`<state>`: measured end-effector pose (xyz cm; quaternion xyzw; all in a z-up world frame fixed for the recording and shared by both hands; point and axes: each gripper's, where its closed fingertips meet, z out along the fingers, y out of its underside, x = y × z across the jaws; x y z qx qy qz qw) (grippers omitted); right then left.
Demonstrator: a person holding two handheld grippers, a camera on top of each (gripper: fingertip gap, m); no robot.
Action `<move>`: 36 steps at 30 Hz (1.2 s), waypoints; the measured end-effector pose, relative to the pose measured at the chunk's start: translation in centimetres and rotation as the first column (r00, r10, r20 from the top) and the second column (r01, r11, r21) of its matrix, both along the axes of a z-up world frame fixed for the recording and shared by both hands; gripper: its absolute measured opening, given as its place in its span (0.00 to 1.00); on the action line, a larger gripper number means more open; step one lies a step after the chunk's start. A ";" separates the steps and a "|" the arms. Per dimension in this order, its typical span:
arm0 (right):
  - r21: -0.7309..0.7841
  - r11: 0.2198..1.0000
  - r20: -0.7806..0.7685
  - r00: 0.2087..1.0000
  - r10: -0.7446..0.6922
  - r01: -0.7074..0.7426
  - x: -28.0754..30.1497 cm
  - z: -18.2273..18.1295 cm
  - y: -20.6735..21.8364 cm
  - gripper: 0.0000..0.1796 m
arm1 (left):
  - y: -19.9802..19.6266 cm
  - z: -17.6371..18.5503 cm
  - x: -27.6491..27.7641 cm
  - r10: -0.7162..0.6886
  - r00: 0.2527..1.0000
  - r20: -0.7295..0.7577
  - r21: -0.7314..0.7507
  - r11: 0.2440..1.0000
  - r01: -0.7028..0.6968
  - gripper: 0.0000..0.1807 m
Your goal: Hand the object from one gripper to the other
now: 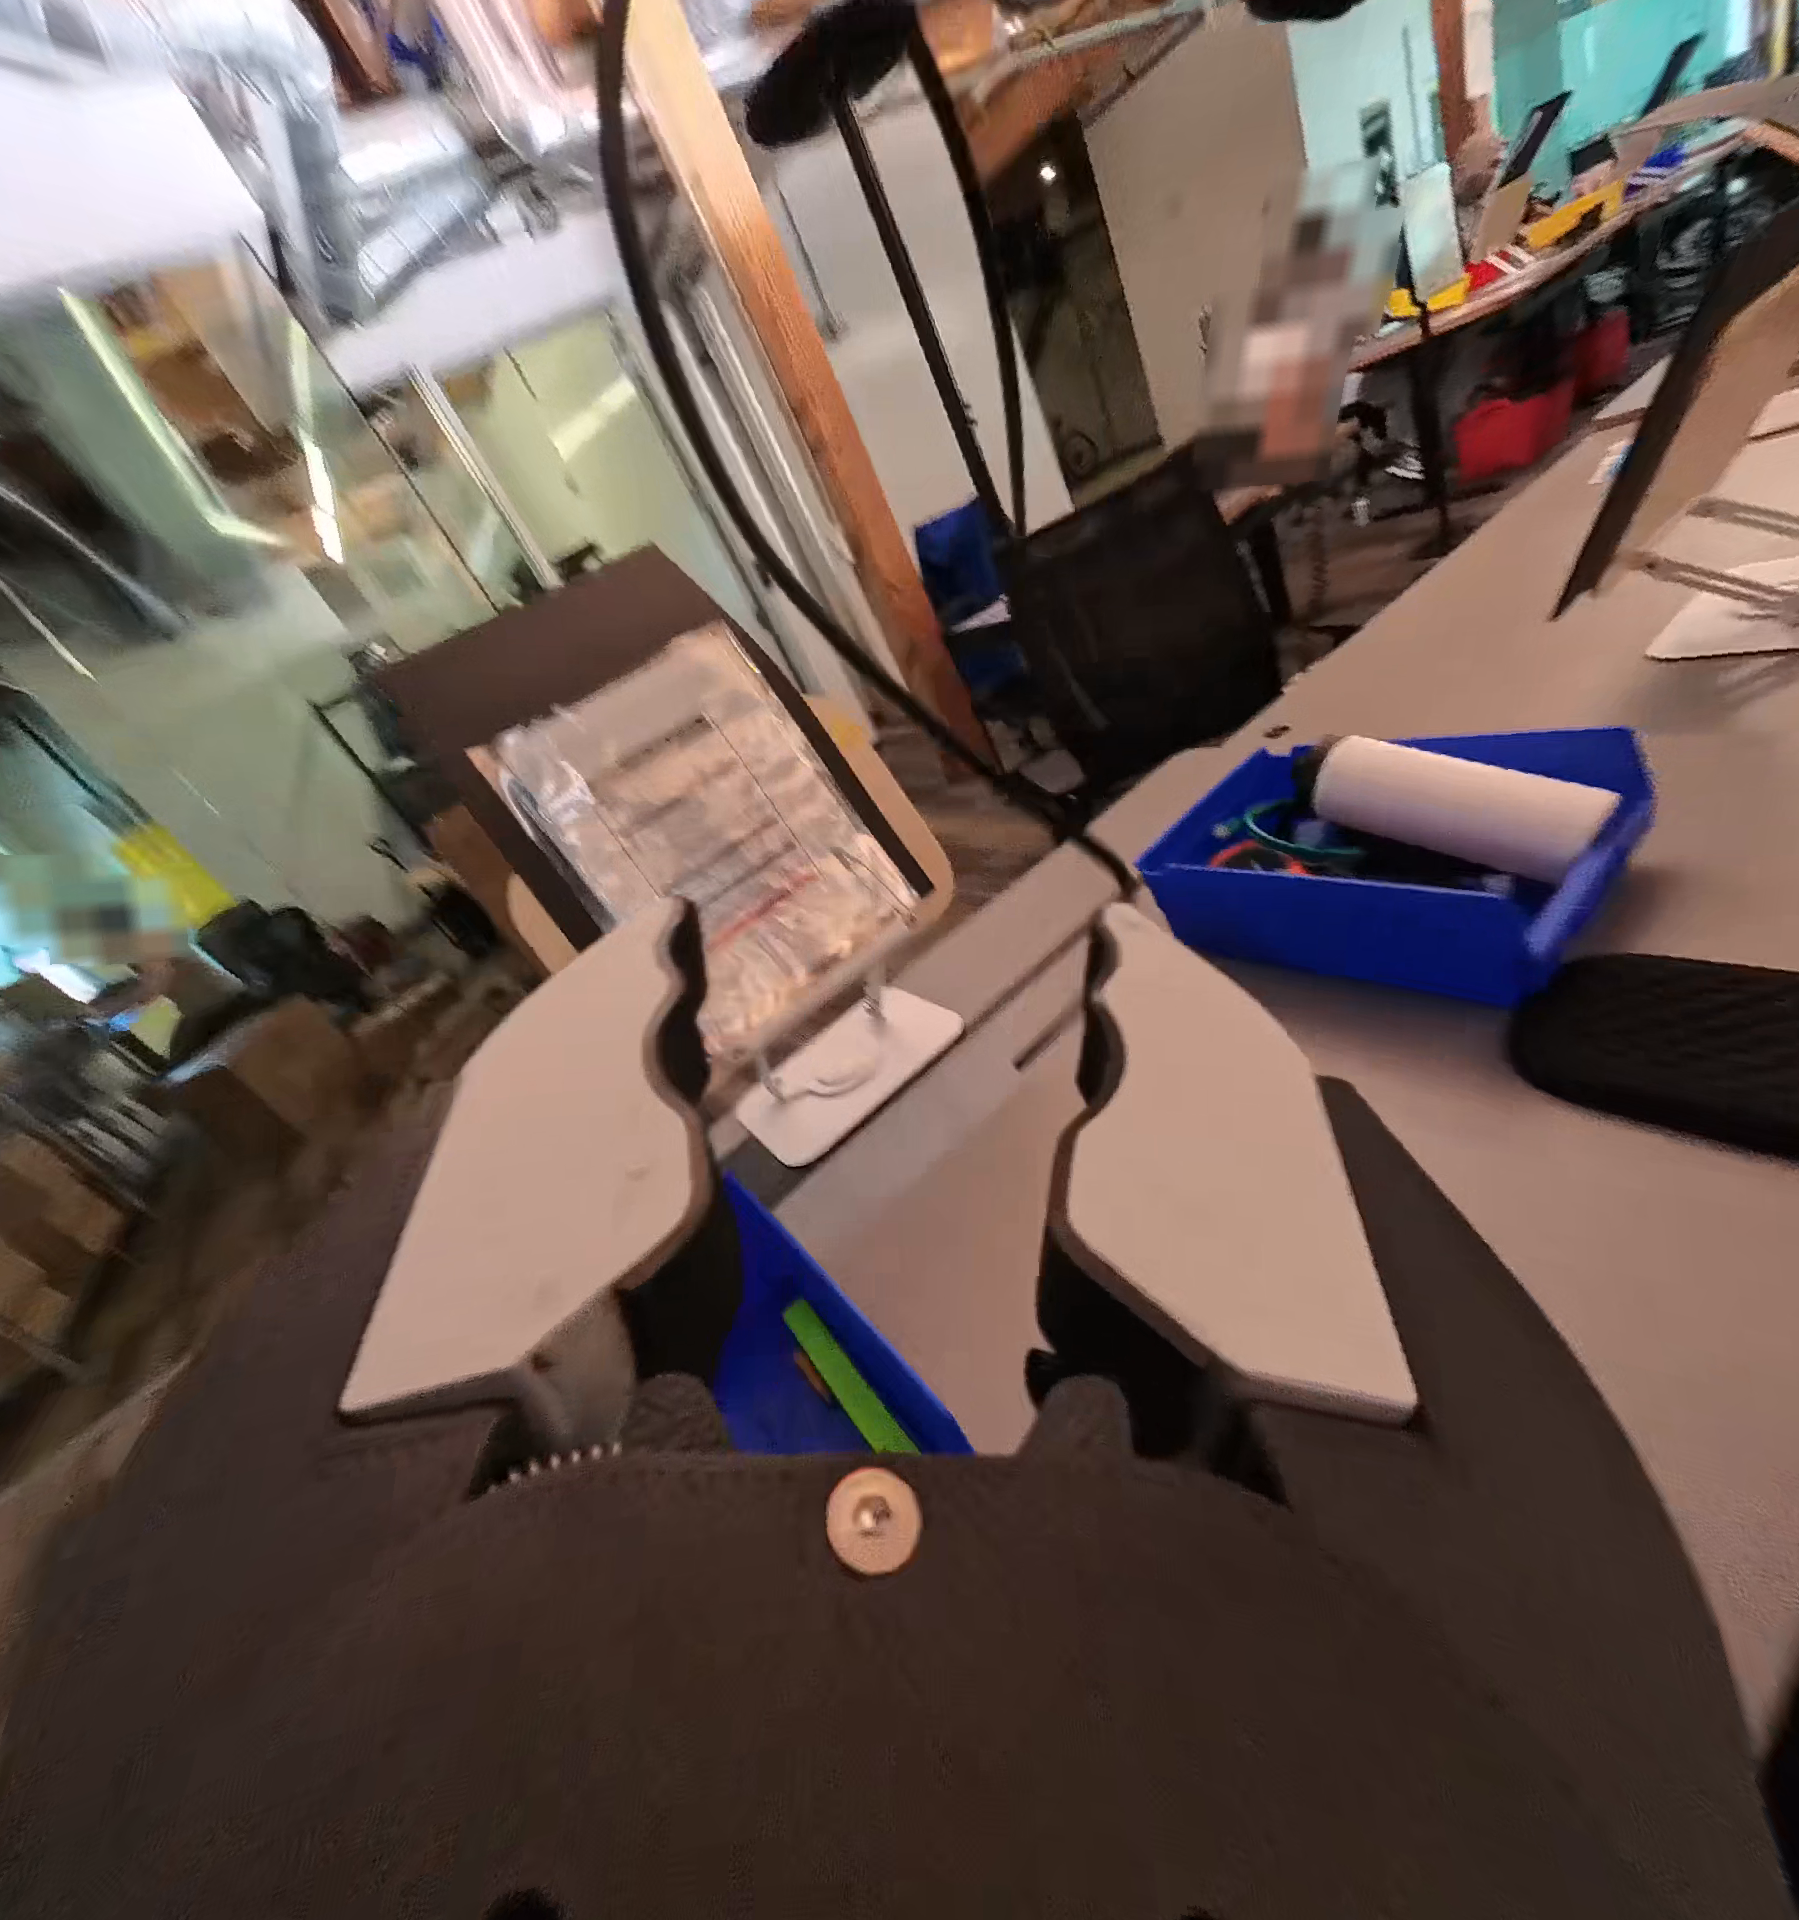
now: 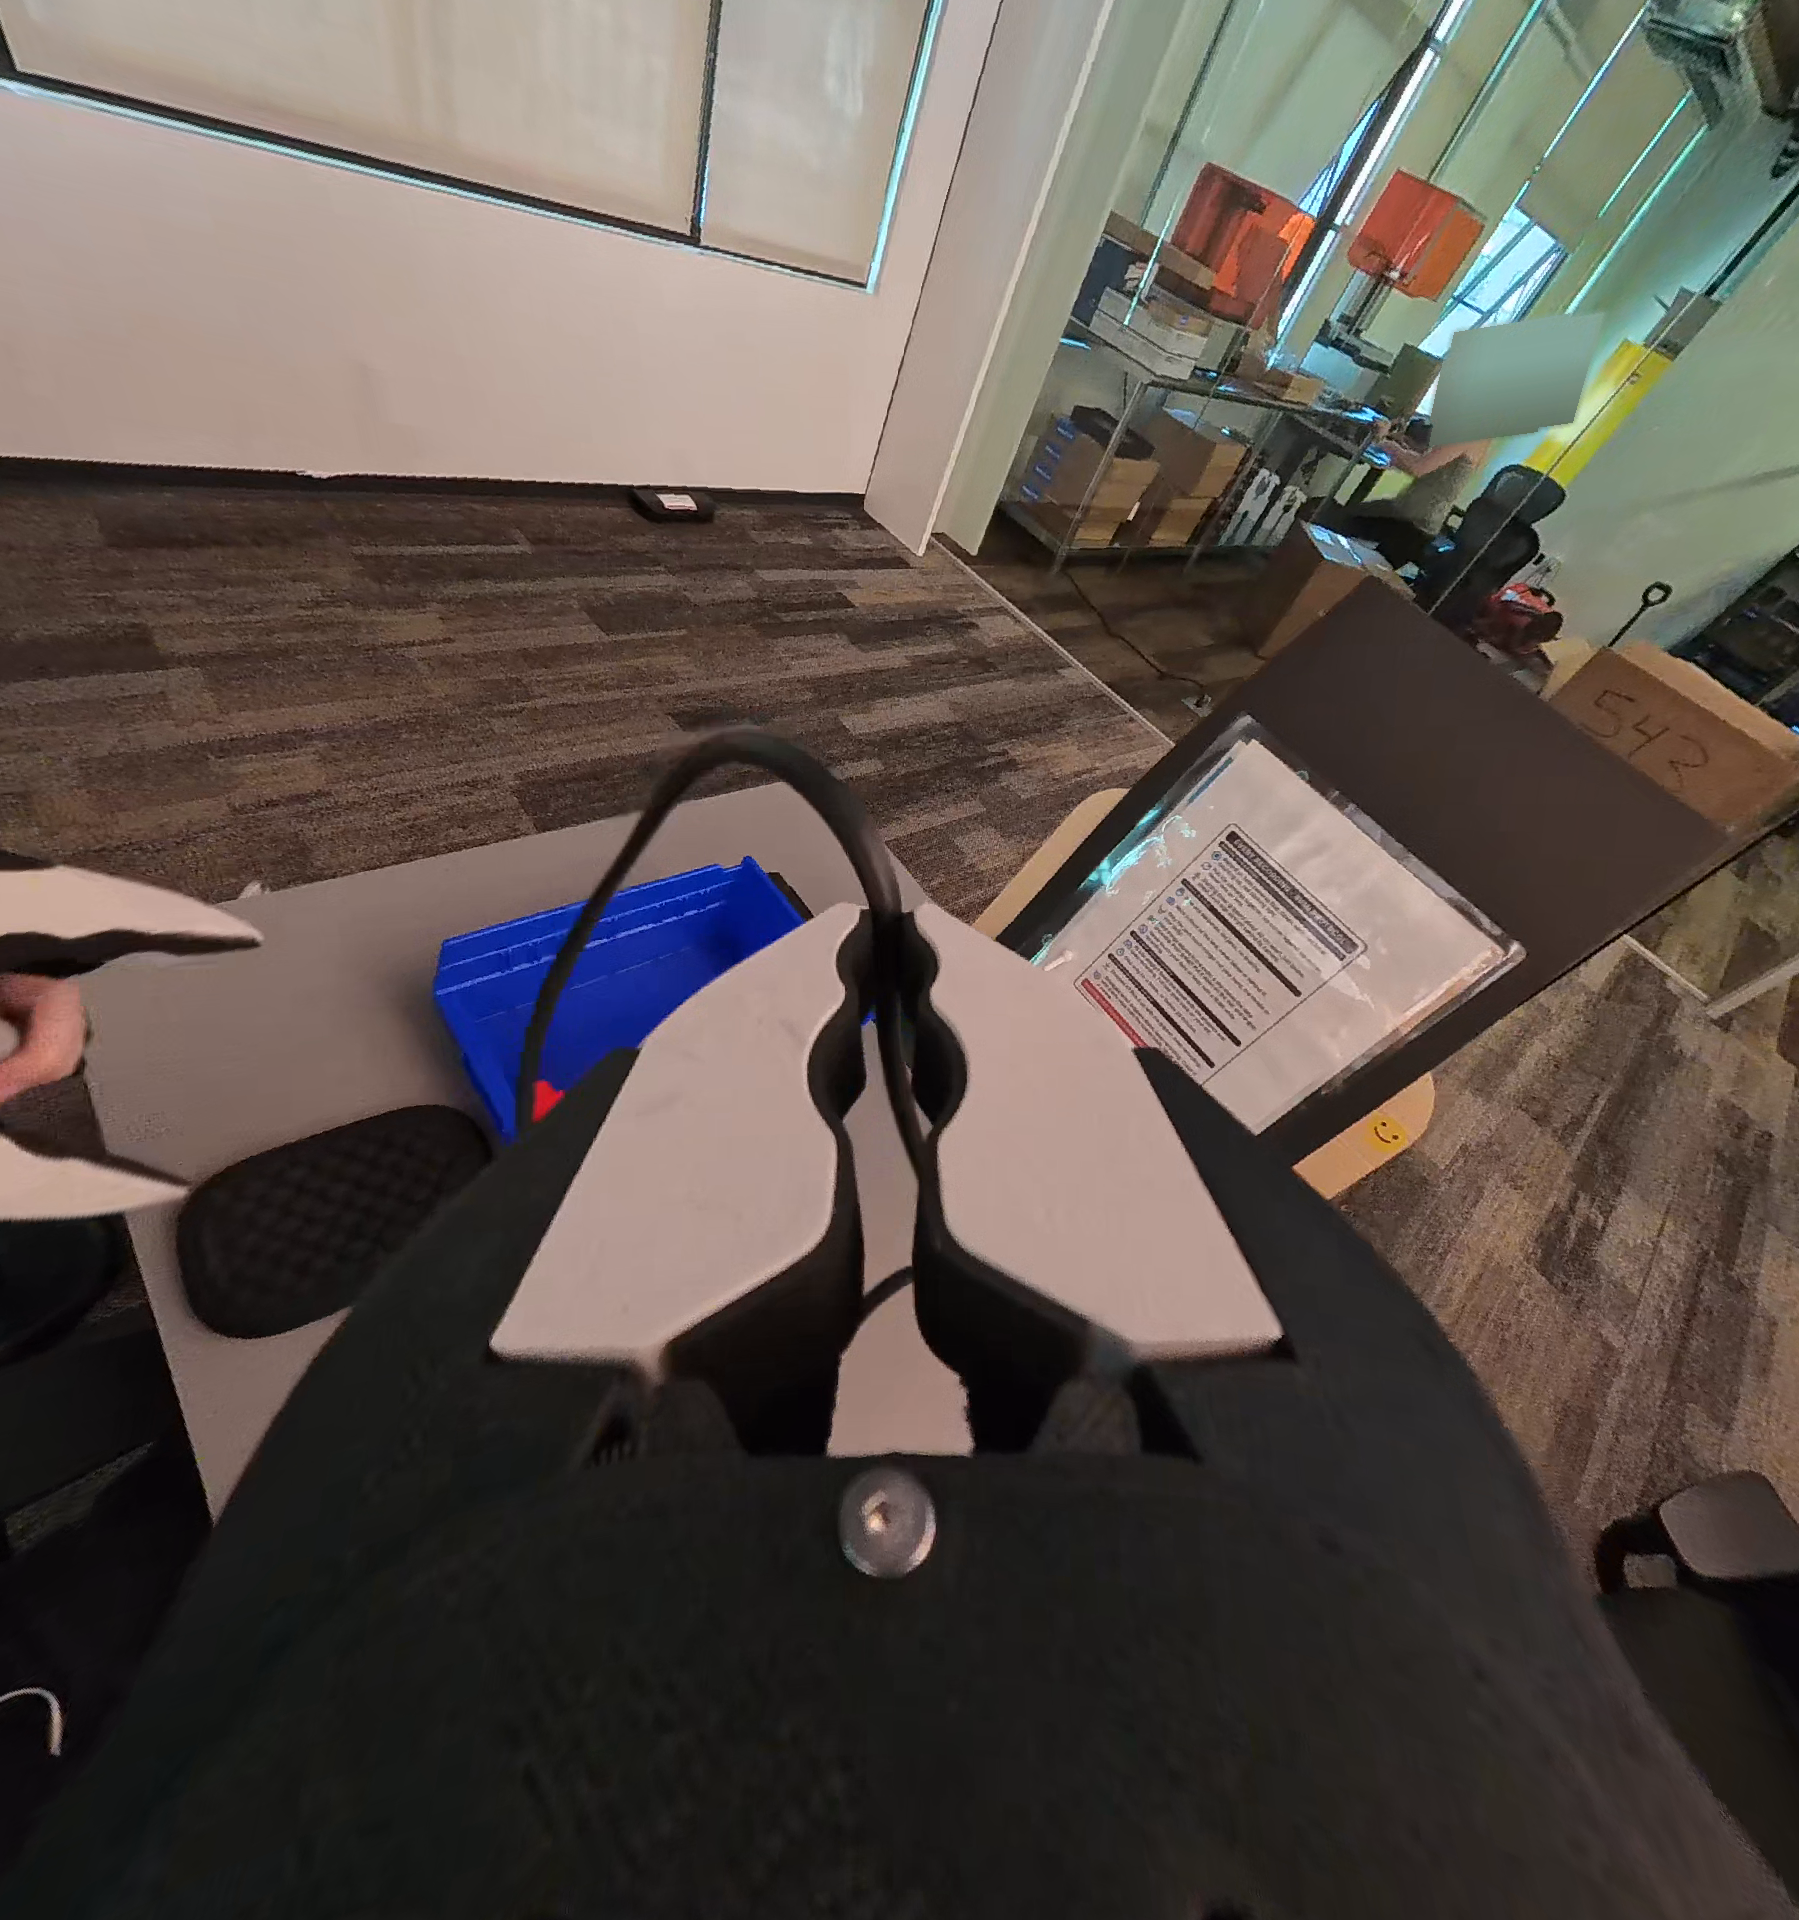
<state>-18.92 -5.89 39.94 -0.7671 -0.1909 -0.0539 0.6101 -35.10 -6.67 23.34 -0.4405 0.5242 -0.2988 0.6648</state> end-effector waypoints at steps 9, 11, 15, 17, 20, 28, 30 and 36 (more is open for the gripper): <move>0.011 1.000 0.060 0.998 0.010 -0.010 -2.3 -1.0 -0.9 0.03 | 0.8 -0.3 6.9 -0.112 0.969 0.218 -0.383 0.904 0.191 0.68; -0.012 1.000 0.066 0.998 0.020 -0.019 -3.0 -1.5 -1.0 0.03 | -0.4 0.4 8.1 -0.151 0.960 0.236 -0.400 0.885 0.237 0.69; -0.072 0.995 0.100 0.992 0.075 -0.068 -5.2 -2.8 -1.4 0.03 | -2.6 1.0 10.8 -0.184 0.973 0.139 -0.301 0.928 0.219 0.68; -0.112 0.985 0.096 0.985 0.144 -0.133 -7.1 -3.6 -1.9 0.03 | -3.9 0.7 12.2 -0.242 0.968 0.071 -0.265 0.931 0.253 0.66; -0.164 0.955 0.104 0.959 0.264 -0.246 -9.9 -4.5 -3.0 0.03 | -5.4 -0.2 13.6 -0.322 0.947 -0.013 -0.236 0.921 0.310 0.66; -0.248 0.832 0.065 0.849 0.525 -0.496 -13.9 -5.0 -6.9 0.03 | -9.1 -0.5 11.9 -0.591 0.806 0.031 -0.158 0.793 0.588 0.58; -0.272 0.781 0.055 0.801 0.596 -0.562 -14.5 -5.1 -8.1 0.03 | -9.5 -0.6 11.2 -0.610 0.791 0.036 -0.107 0.785 0.610 0.56; -0.340 0.697 0.106 0.711 0.695 -0.631 -14.1 -6.0 -10.2 0.03 | -10.0 -3.0 9.7 -0.654 0.753 -0.073 -0.153 0.754 0.639 0.48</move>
